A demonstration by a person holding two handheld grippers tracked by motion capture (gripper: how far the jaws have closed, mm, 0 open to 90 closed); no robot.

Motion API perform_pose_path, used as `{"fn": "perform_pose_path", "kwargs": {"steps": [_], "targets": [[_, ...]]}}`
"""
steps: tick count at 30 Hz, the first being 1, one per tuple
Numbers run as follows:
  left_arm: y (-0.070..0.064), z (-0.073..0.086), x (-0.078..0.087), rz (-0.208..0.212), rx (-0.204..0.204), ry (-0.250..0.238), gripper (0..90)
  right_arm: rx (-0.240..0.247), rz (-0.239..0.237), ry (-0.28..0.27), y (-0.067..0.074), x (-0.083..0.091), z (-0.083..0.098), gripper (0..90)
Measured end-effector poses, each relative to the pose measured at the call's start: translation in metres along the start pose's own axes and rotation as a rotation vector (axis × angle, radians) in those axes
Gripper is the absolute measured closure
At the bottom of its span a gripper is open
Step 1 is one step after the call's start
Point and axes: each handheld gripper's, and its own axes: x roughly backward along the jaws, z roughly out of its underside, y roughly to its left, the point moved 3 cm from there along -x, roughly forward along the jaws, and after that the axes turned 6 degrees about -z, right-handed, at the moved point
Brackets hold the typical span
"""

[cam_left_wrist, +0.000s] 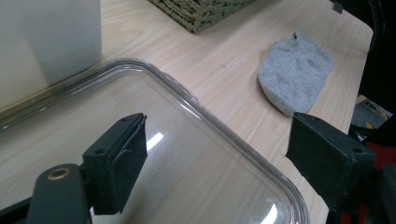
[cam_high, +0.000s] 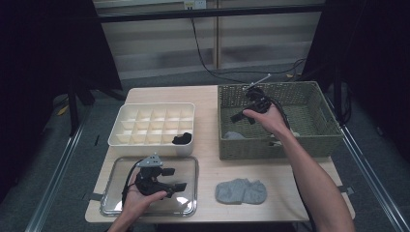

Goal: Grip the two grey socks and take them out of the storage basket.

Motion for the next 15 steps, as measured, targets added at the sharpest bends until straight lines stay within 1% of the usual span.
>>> {"fn": "perform_pose_path", "kwargs": {"steps": [1,2,3,4,5,6,7,8,10,11,12,13,15], "targets": [[0.000,0.000,0.000,0.000,-0.002,0.004,19.7,-0.006,0.002,0.004,-0.002,-0.005,0.001,40.5],[0.000,0.000,0.000,0.000,-0.002,0.004,19.6,-0.006,0.002,0.004,-0.002,-0.005,0.001,40.5],[0.001,0.000,0.000,0.001,-0.002,0.005,19.6,-0.008,0.000,0.017,-0.003,-0.010,0.002,40.3],[0.001,0.000,0.000,0.001,-0.003,0.003,19.6,-0.004,0.000,0.037,-0.003,-0.015,0.002,39.7],[0.001,0.000,0.000,0.002,0.000,0.003,19.6,-0.007,-0.002,0.069,-0.003,-0.022,0.004,39.5],[0.001,0.000,0.000,0.002,0.003,0.000,19.6,-0.014,-0.010,0.089,-0.004,-0.024,0.005,39.1],[0.002,0.000,0.000,0.002,0.000,-0.002,19.5,-0.018,-0.002,0.105,-0.005,-0.026,0.006,39.1],[0.002,0.000,0.000,0.002,0.000,-0.002,19.6,-0.018,-0.002,0.105,-0.005,-0.026,0.006,39.1],[0.002,0.000,0.000,0.000,0.001,-0.007,19.5,-0.021,-0.007,0.144,-0.006,-0.032,0.009,39.5],[0.002,0.000,0.000,0.000,0.001,-0.007,19.6,-0.021,-0.007,0.144,-0.006,-0.032,0.009,39.5],[0.002,0.000,0.000,-0.001,0.005,-0.009,19.6,-0.011,-0.001,0.159,-0.007,-0.034,0.009,39.5],[0.003,0.001,0.000,-0.003,0.008,-0.006,19.6,-0.018,-0.006,0.181,-0.006,-0.037,0.011,39.5],[0.003,0.001,-0.001,-0.001,0.010,-0.008,19.6,-0.016,-0.005,0.209,-0.006,-0.040,0.013,39.4]]}}
